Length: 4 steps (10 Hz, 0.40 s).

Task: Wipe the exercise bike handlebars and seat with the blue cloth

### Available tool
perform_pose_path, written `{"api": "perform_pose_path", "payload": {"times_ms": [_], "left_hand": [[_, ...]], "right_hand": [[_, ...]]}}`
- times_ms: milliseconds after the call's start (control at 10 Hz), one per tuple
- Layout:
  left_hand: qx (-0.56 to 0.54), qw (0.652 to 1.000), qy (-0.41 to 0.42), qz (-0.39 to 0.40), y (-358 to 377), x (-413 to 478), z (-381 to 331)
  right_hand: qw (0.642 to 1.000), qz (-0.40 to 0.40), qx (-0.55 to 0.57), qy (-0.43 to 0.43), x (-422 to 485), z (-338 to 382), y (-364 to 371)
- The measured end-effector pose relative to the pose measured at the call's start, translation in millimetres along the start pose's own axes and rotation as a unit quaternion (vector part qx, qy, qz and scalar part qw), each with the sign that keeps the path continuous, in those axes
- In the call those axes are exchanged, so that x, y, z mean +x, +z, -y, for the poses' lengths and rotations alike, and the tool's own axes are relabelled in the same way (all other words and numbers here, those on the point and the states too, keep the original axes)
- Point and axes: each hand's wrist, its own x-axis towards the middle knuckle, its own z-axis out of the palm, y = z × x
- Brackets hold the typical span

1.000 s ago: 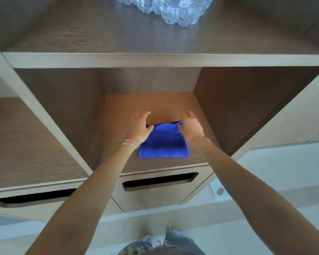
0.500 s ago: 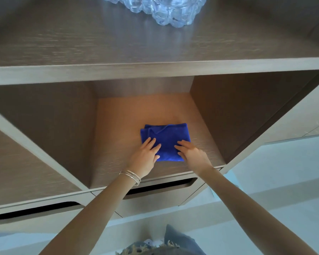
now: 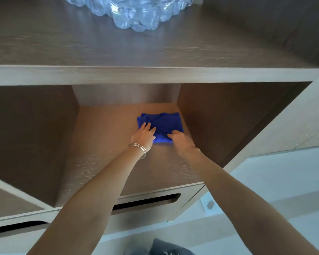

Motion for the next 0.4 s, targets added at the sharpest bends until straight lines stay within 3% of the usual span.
{"api": "perform_pose_path", "payload": {"times_ms": [200, 300, 400], "left_hand": [[0.008, 0.999, -0.026, 0.025, -8, 34, -1], [-0.032, 0.998, -0.062, -0.007, -11, 28, -2], [-0.034, 0.995, -0.072, -0.058, -17, 8, -2]], "right_hand": [[0.996, 0.011, -0.082, 0.012, 36, -14, -3], [0.998, 0.000, -0.061, 0.021, 36, -11, -7], [0.997, -0.066, -0.031, -0.031, 21, -10, -17]]}}
